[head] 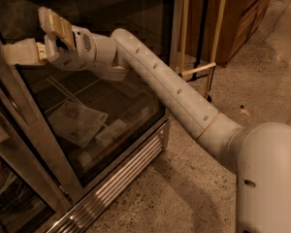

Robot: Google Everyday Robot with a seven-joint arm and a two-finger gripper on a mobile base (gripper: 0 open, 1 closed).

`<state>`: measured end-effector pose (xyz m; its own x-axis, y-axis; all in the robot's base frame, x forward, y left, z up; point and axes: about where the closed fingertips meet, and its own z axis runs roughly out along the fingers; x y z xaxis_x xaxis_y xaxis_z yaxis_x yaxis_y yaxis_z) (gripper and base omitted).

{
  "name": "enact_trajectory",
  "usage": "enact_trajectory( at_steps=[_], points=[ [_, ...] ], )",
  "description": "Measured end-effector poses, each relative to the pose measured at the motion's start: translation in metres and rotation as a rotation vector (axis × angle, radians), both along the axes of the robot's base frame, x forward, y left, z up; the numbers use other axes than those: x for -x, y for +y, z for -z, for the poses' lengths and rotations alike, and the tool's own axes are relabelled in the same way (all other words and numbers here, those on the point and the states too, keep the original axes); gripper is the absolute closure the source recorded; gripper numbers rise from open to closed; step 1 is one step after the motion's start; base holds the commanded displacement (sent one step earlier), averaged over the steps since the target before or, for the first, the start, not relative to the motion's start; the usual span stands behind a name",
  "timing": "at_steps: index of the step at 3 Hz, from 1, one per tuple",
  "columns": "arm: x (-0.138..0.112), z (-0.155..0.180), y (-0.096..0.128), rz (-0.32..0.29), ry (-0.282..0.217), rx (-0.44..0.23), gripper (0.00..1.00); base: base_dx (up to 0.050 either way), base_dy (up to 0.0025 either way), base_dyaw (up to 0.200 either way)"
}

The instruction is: Pick orange can from top drawer and place on counter

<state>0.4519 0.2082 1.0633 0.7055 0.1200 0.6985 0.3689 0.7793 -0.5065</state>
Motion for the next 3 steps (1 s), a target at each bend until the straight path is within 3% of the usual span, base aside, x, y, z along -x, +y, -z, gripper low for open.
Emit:
enact_trajectory(
  at_steps=[2,3],
  points=[
    [-0.0004,0.0059,0.0019,-0.023,0.003,0.023,0.0,0.0,0.0,0.0],
    [-0.0008,0.0066,0.0008,-0.032,-0.003,0.035,0.06,0.0,0.0,0.0]
  ],
)
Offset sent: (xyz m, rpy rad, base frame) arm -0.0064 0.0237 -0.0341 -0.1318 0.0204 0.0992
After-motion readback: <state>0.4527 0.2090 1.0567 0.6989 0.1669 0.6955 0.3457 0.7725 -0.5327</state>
